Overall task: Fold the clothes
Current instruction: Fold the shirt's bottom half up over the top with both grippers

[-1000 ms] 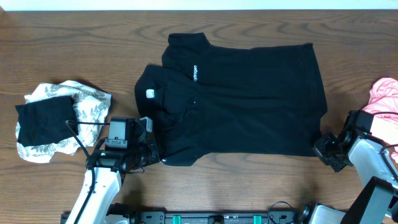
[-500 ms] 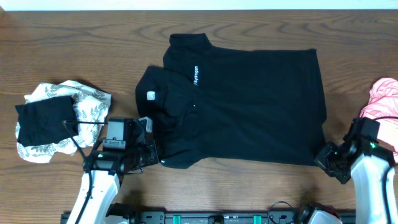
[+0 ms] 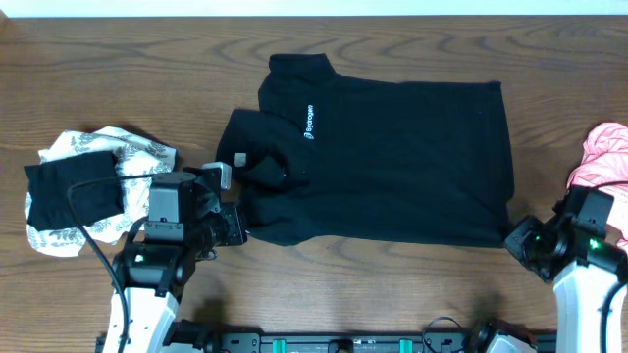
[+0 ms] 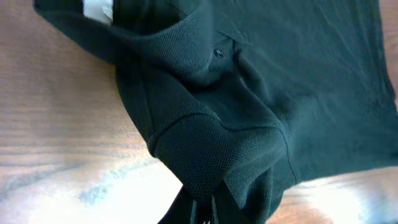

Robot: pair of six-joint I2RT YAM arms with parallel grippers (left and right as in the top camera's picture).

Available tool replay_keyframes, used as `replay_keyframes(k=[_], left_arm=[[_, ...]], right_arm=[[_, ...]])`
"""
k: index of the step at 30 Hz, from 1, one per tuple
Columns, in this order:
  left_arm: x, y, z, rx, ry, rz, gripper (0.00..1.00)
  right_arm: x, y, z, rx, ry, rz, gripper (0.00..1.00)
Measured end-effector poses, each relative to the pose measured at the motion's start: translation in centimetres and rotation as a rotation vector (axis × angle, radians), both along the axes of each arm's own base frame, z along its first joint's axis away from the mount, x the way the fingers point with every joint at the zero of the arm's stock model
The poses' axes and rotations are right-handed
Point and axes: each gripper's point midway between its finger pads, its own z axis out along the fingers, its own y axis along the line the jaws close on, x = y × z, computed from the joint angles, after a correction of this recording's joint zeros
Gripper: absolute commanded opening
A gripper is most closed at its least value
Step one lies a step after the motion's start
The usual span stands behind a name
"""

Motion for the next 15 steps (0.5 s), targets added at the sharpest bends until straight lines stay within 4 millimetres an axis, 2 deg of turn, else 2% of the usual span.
replay_keyframes(k=[4,10,15], left_arm=[[1.4,0.1,-0.6,0.012,-0.006,0.007,0.06],[3.2,-0.1,-2.3,0.017,0.017,0.007,0.06],[4.2,-0.2,-3.0,0.017,0.023,0.007,0.06]], right_arm=[[1.6,-0.3,0.1,0.032,0.031,0.011,0.01],[5.8,-1.2,1.2,0.086,0.031,0.057,0.01],[8.7,-1.4,0.3,0.151,0.052,0.092,0.01]])
